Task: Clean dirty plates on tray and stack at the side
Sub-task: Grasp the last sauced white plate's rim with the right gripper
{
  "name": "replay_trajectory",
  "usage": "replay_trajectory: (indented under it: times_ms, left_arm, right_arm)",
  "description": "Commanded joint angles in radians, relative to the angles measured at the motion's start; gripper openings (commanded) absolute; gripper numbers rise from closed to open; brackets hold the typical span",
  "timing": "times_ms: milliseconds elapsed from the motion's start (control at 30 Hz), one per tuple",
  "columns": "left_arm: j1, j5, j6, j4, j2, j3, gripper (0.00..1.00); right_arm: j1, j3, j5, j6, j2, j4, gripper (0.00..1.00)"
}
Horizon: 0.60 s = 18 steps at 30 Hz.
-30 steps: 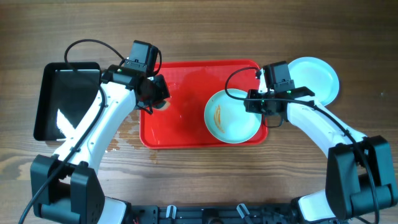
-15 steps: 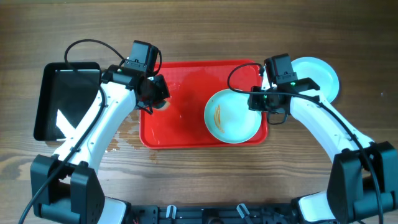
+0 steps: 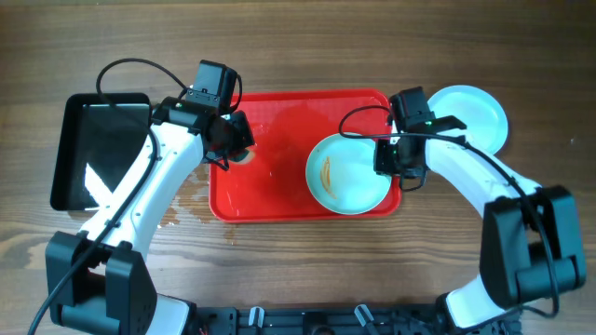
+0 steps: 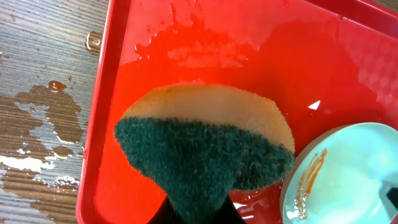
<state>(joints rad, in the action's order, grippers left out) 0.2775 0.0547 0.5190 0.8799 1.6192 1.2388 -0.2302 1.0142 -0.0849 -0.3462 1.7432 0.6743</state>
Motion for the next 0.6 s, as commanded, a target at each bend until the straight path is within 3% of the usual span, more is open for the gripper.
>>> replay_trajectory:
  times_ms: [0,200,567]
  left_arm:
    - [-0.006,0.008,0.013,-0.002,-0.001,0.005,0.04]
    - [-0.006,0.008,0.013,-0.002,-0.001,0.005,0.04]
    - [-0.006,0.009,0.013,-0.002,-0.001,0.005,0.04]
  right_arm:
    - [0.0,-0.011,0.003,0.006,0.022,0.0,0.32]
    - [0.0,-0.013,-0.052,0.005,0.023,-0.007,0.19]
    - [-0.035,-0.084,-0.134,0.005,0.045,-0.074,0.16]
